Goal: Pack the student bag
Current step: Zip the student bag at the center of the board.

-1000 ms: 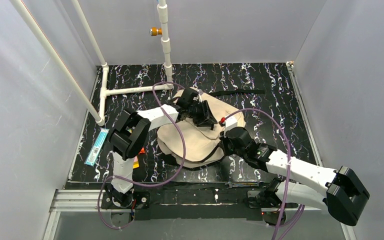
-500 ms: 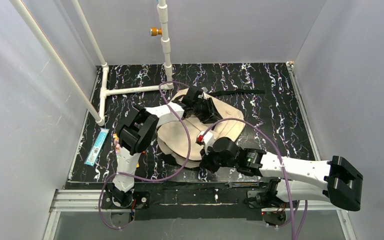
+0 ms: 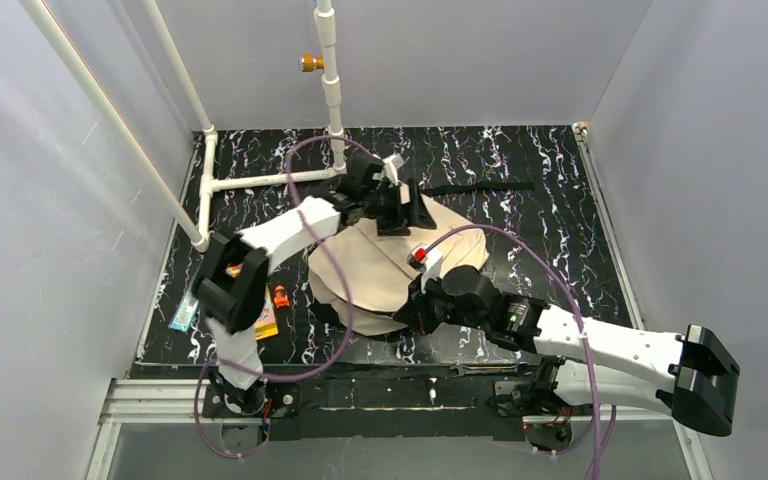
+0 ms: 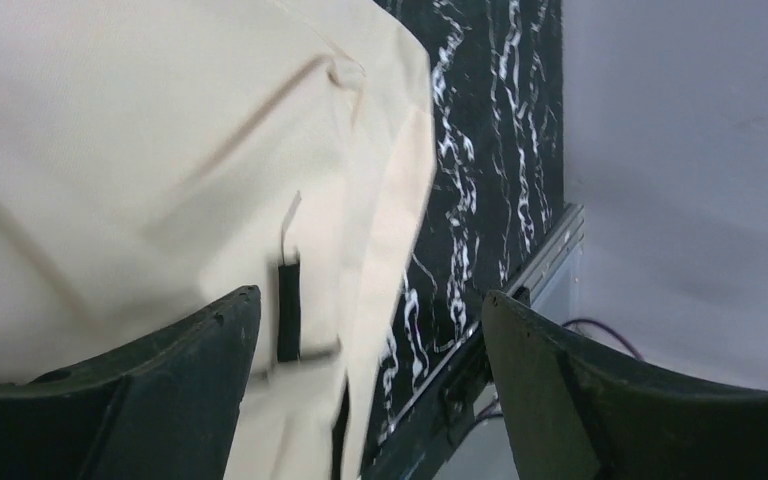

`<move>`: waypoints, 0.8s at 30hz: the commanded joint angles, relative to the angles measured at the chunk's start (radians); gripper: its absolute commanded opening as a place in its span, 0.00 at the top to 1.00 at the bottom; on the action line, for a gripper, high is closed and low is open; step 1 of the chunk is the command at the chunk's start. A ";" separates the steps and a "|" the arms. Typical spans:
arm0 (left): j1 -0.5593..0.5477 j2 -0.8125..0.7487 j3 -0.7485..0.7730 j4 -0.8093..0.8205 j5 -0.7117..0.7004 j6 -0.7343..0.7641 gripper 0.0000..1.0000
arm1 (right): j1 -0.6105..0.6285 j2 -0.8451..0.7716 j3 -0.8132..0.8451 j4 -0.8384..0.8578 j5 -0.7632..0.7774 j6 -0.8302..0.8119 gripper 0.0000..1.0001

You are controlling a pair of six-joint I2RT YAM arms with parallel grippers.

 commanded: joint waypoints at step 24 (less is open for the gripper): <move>0.008 -1.233 -0.898 -0.281 -0.371 -0.210 0.22 | -0.113 0.175 0.254 -0.305 0.051 -0.254 0.49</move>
